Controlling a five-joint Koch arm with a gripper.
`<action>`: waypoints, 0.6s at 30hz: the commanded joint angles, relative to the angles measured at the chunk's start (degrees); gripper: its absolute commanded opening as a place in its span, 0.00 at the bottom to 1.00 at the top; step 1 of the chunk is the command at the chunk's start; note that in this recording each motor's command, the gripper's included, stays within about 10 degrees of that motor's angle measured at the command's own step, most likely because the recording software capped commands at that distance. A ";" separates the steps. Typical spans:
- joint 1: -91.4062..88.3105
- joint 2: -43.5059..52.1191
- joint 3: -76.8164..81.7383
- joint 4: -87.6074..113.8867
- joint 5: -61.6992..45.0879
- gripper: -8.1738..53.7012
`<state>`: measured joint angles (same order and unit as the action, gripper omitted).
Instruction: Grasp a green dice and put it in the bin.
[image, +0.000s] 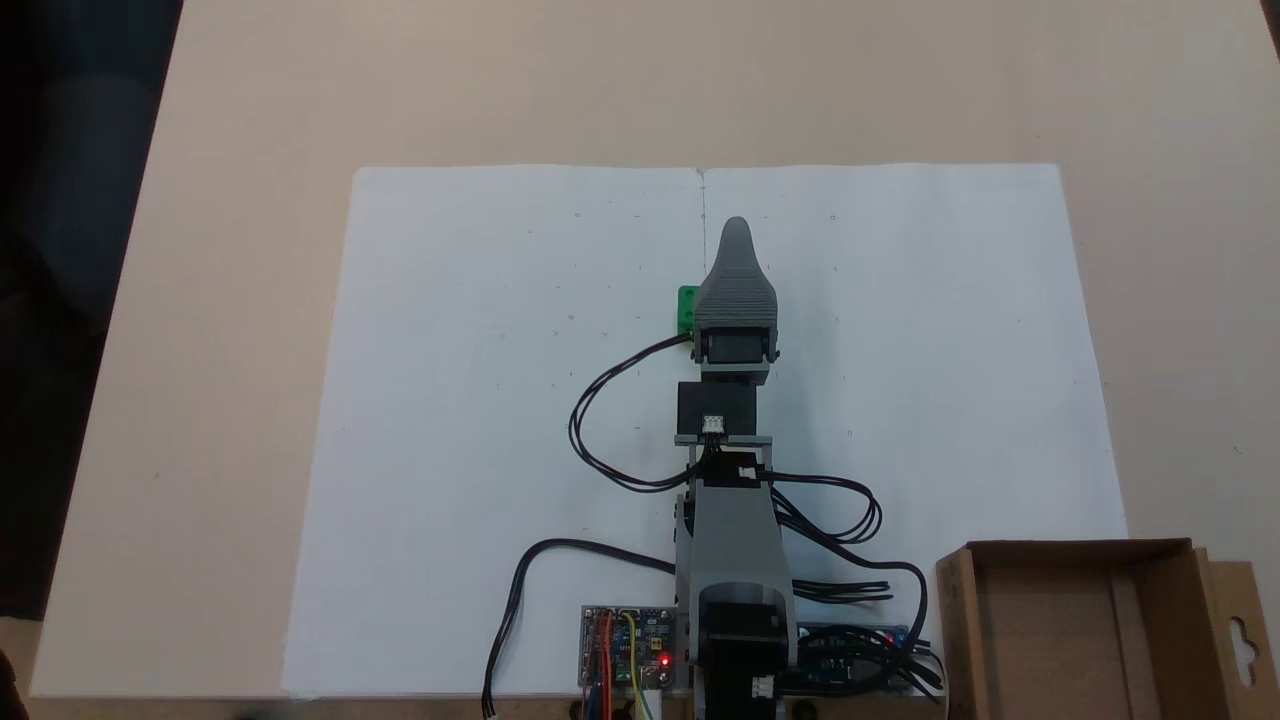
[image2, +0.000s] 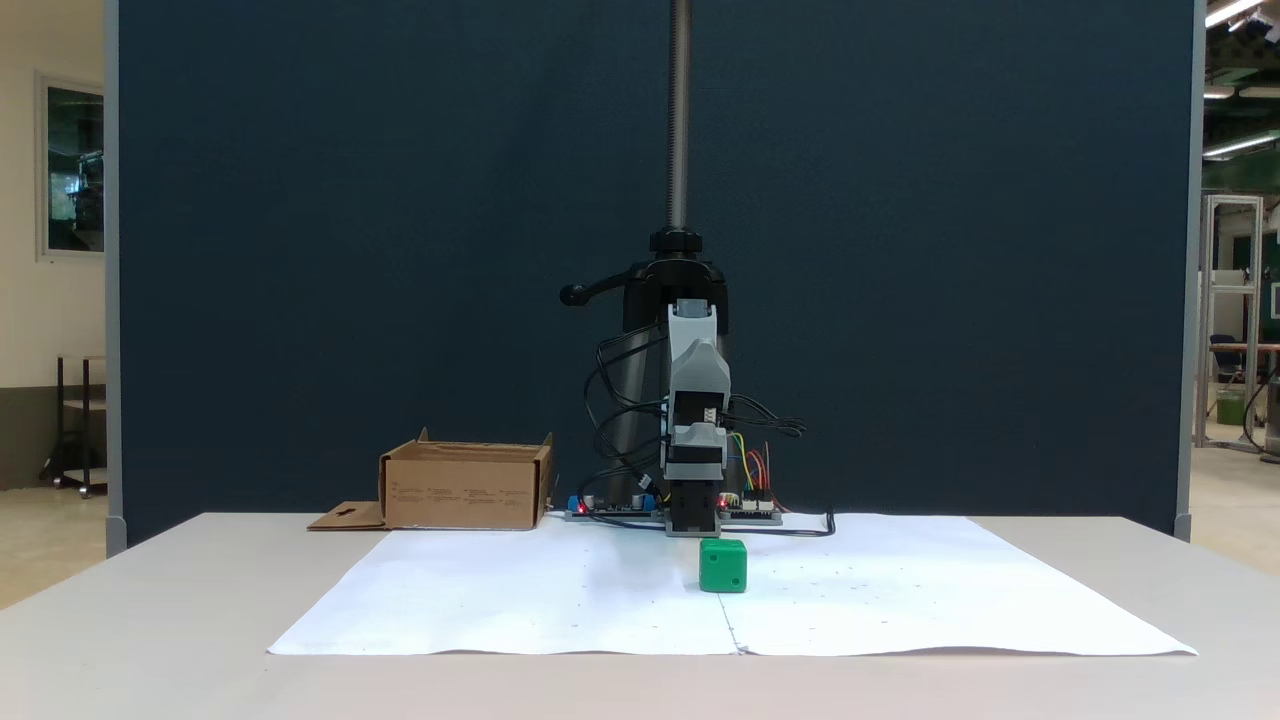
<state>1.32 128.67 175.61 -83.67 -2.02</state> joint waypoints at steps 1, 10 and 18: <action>1.23 6.24 3.69 -2.29 -3.96 0.86; 0.88 6.15 3.78 -2.02 -3.96 0.85; 1.05 6.33 3.78 -2.90 -3.96 0.85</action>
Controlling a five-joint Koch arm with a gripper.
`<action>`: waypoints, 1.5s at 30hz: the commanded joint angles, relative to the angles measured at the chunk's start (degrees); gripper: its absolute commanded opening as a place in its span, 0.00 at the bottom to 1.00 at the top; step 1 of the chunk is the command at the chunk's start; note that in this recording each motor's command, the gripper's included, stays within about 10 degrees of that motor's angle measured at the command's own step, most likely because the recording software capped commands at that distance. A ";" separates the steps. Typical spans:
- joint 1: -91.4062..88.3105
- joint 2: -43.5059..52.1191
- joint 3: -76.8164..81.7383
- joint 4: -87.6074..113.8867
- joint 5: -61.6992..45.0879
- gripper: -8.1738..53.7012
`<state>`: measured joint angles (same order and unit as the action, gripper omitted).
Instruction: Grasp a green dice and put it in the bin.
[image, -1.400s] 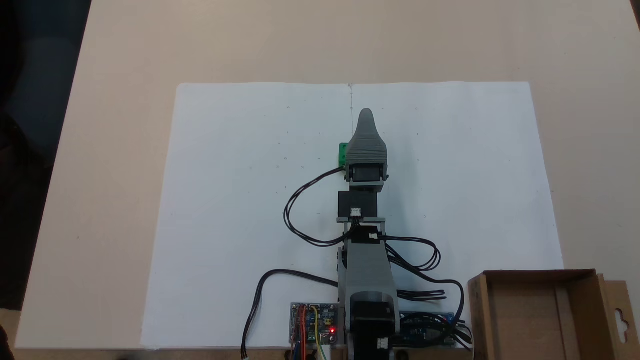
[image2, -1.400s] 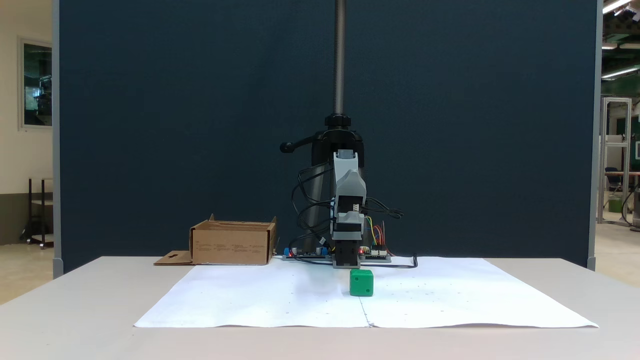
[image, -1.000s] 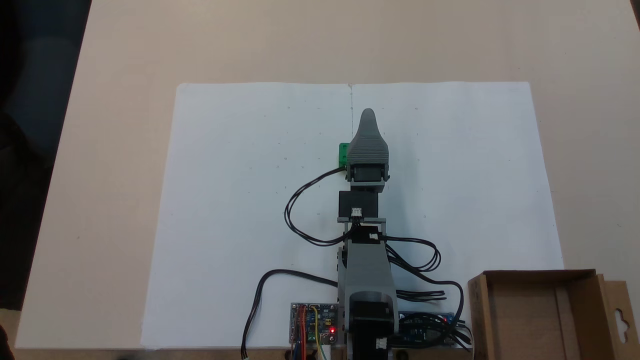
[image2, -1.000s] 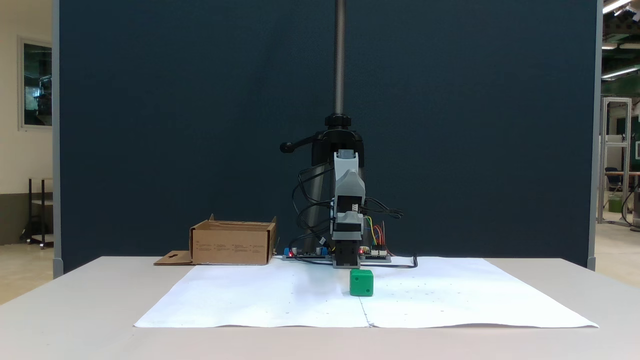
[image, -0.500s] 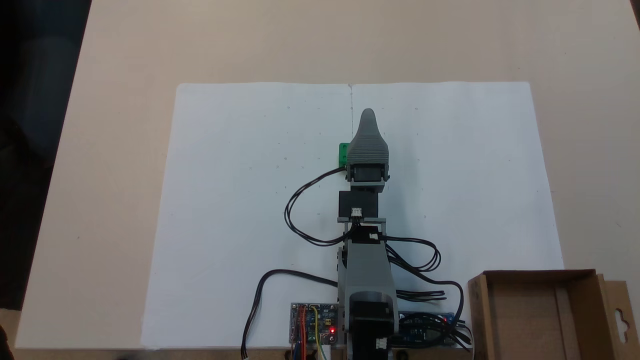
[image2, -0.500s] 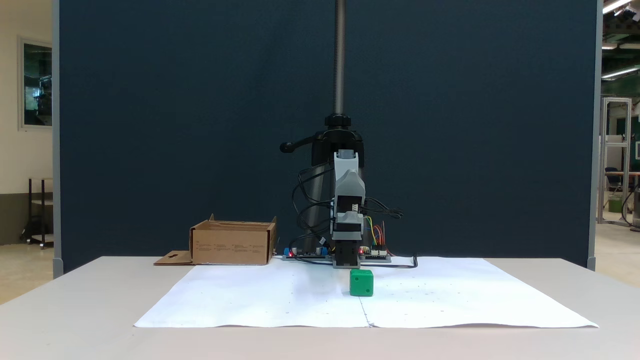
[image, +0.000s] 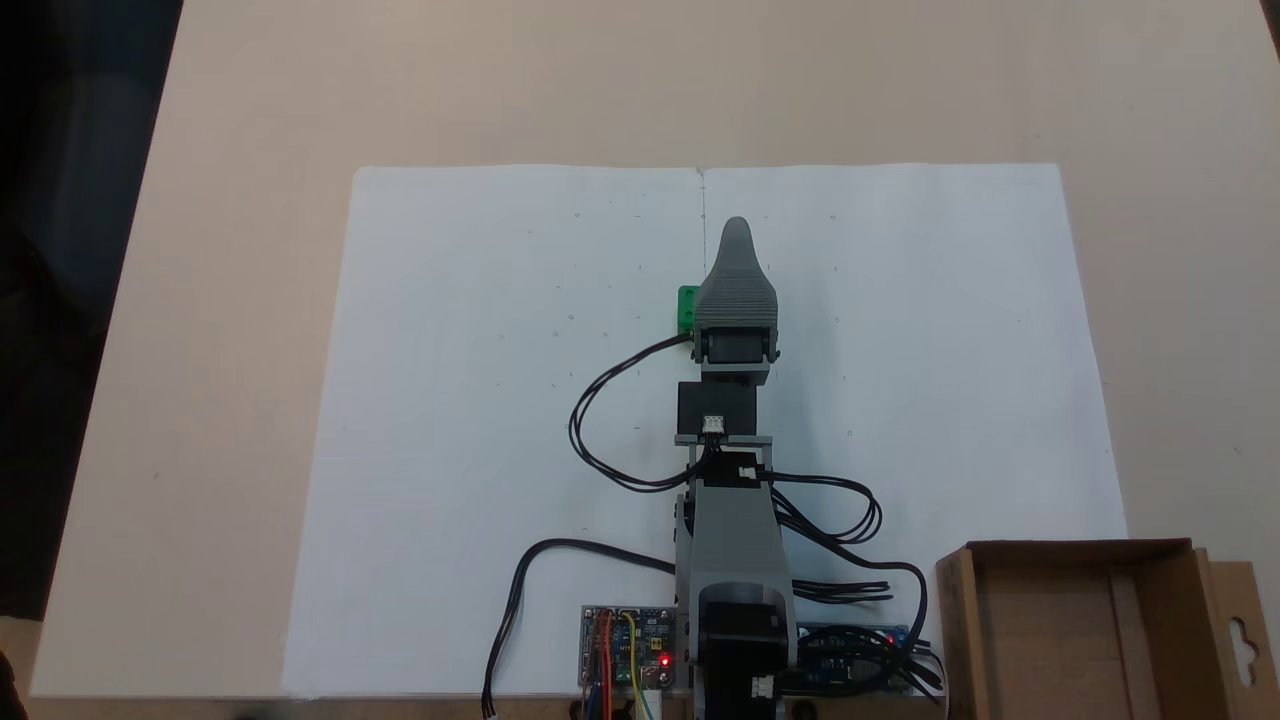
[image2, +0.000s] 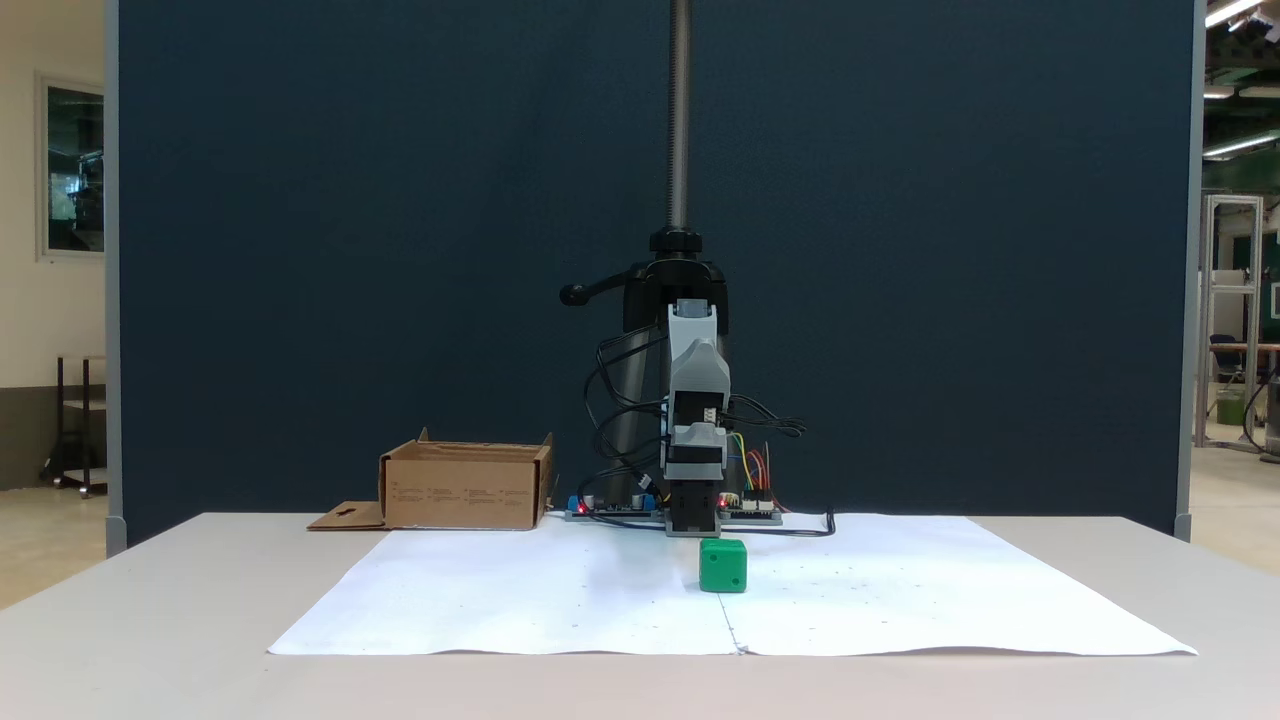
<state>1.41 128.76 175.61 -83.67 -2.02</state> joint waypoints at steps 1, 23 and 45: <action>0.97 6.24 3.78 -2.90 -3.96 0.85; 0.62 6.24 -16.70 26.88 -4.04 0.79; -1.23 -0.44 -64.34 110.20 6.77 0.79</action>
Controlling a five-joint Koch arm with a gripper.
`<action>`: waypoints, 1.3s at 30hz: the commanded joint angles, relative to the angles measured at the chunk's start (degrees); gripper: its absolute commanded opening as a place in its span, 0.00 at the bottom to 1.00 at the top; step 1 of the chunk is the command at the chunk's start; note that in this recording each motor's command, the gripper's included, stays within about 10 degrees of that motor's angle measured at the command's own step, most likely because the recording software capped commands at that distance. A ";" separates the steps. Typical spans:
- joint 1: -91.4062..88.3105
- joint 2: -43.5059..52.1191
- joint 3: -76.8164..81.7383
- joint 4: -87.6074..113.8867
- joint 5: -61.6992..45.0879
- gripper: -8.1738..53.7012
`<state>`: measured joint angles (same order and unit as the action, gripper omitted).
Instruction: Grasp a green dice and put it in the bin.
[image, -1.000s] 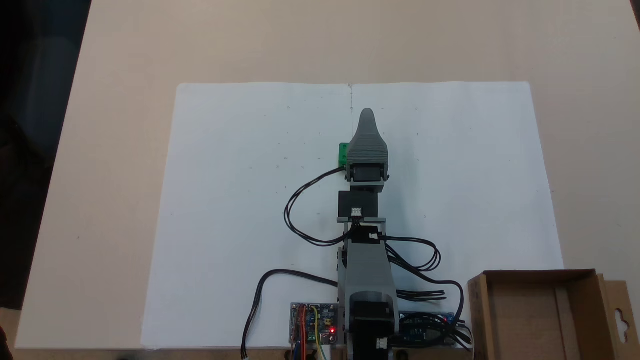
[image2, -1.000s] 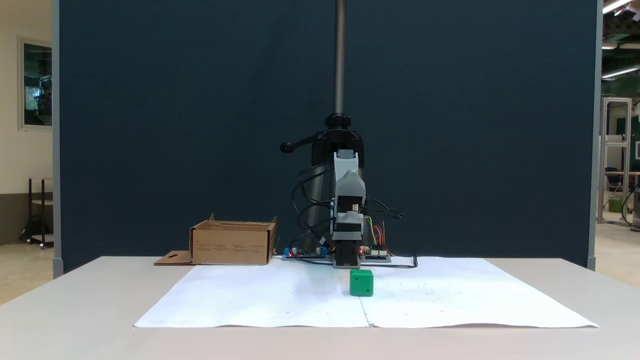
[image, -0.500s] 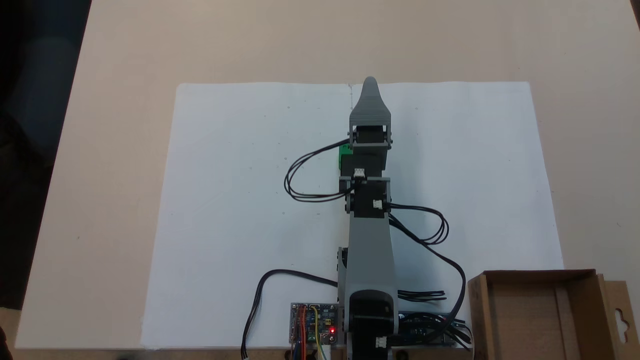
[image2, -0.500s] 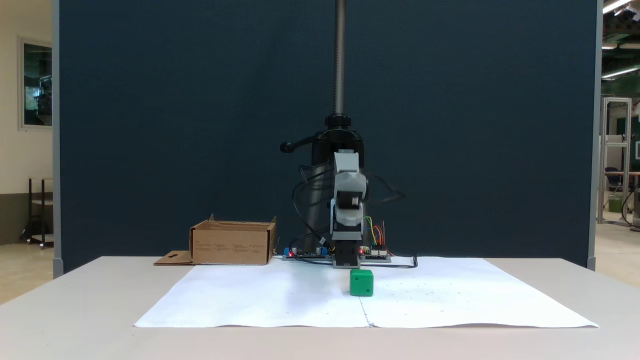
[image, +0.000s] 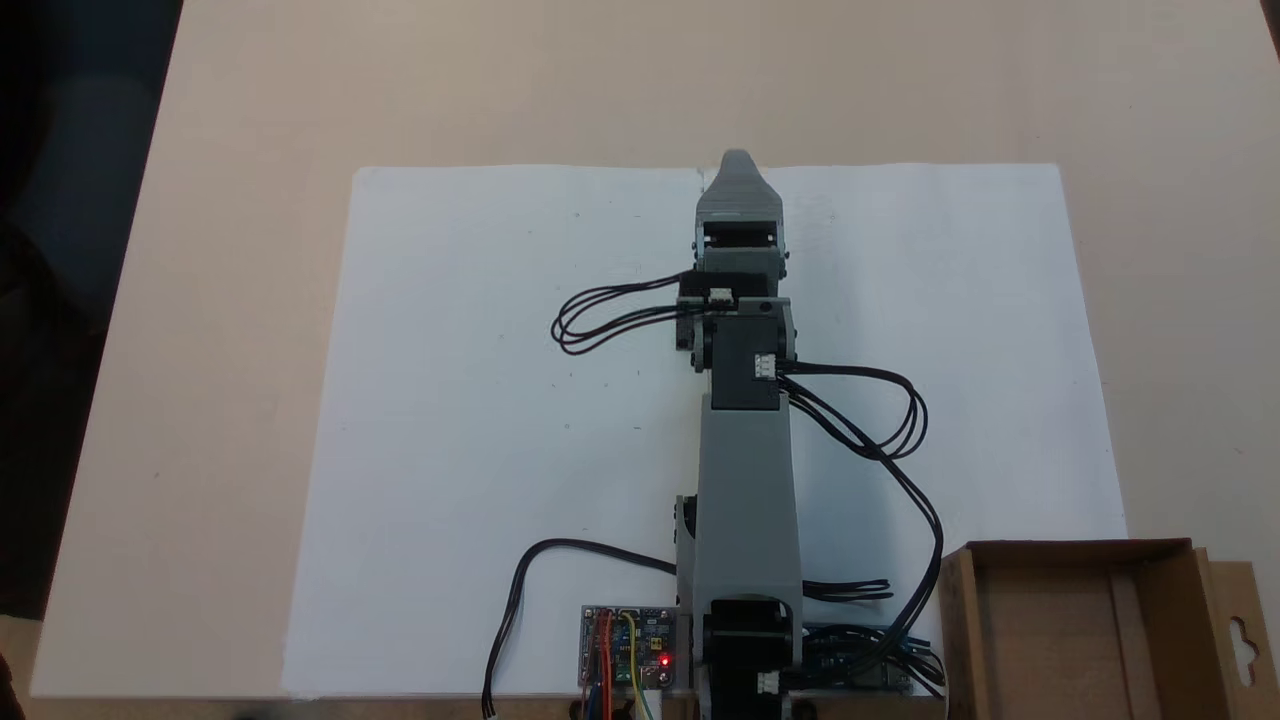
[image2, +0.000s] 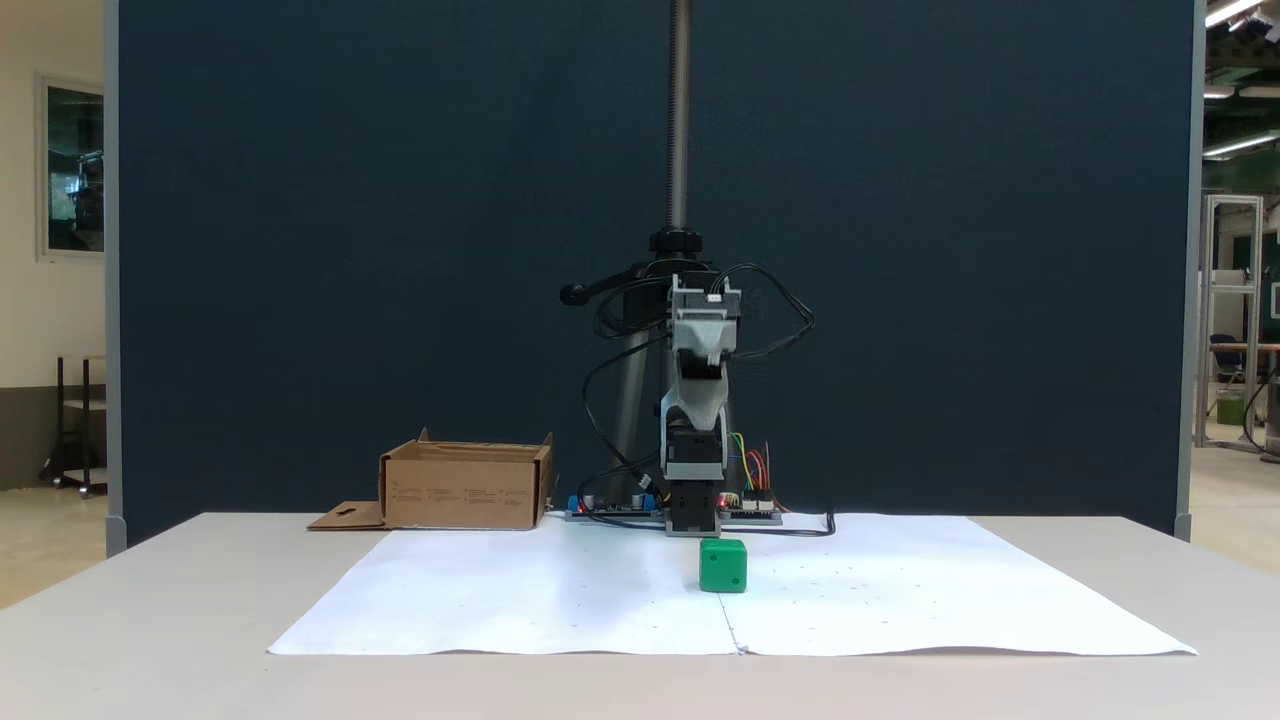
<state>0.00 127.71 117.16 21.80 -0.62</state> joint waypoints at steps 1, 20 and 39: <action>0.18 -3.87 -9.65 9.47 6.42 0.79; -2.29 -29.88 -32.17 52.73 12.30 0.79; -5.89 -43.33 -38.41 51.68 9.67 0.84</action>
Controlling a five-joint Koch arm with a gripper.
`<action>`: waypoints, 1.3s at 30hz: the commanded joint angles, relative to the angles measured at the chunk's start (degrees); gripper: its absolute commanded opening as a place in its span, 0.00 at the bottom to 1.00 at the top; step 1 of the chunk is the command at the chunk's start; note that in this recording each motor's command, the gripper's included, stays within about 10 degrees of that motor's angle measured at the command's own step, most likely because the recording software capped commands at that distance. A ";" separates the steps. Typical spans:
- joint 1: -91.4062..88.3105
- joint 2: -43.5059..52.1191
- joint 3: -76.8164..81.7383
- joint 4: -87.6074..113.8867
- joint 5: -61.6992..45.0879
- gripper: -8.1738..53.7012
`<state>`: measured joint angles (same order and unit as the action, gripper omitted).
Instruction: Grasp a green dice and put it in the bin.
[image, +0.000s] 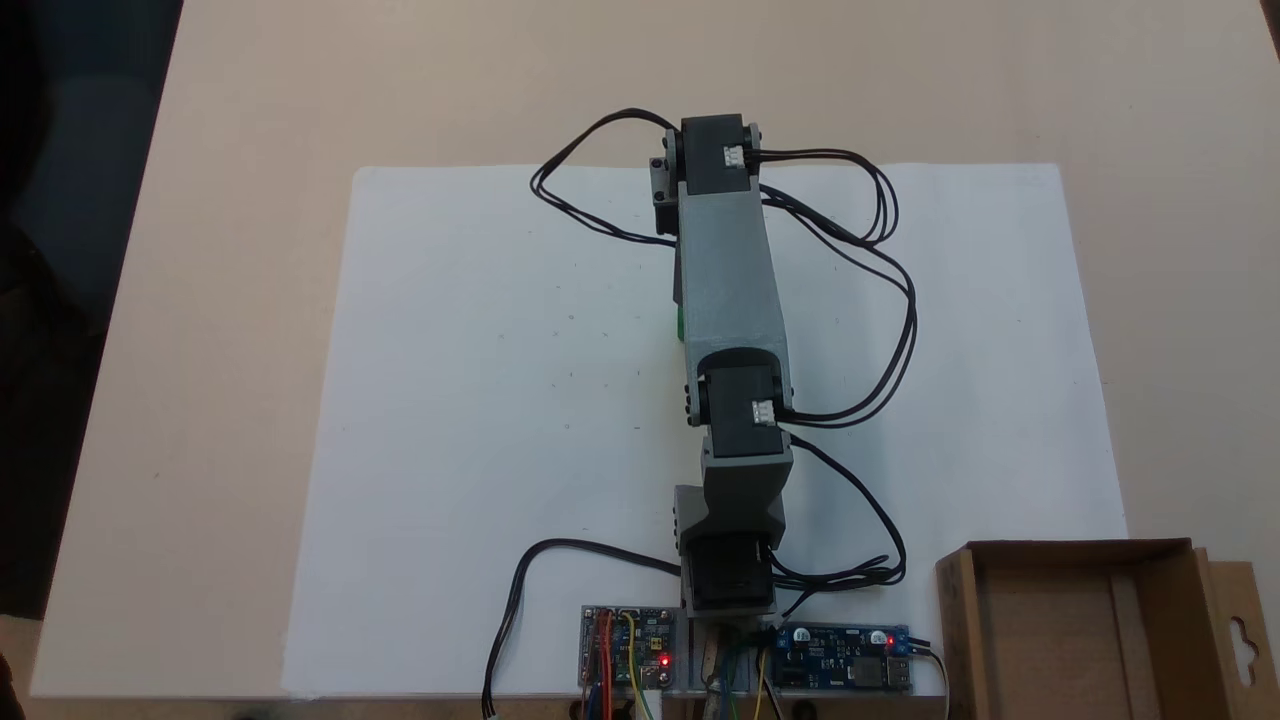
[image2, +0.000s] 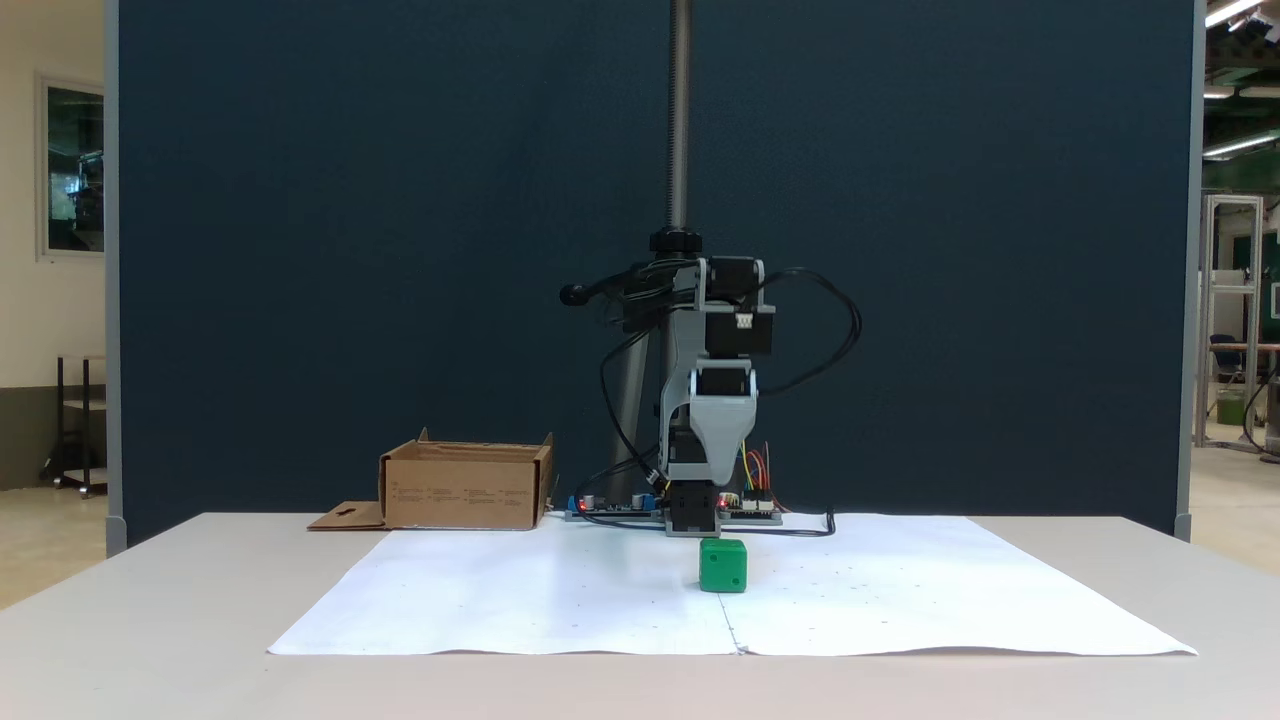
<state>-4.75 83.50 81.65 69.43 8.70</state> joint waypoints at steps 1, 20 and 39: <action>-1.14 0.62 -2.90 4.04 -0.97 0.84; -1.05 -3.43 -2.90 3.16 -6.24 0.86; -1.05 -6.24 -2.46 0.88 -5.89 0.85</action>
<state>-4.92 76.64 80.68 69.43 5.80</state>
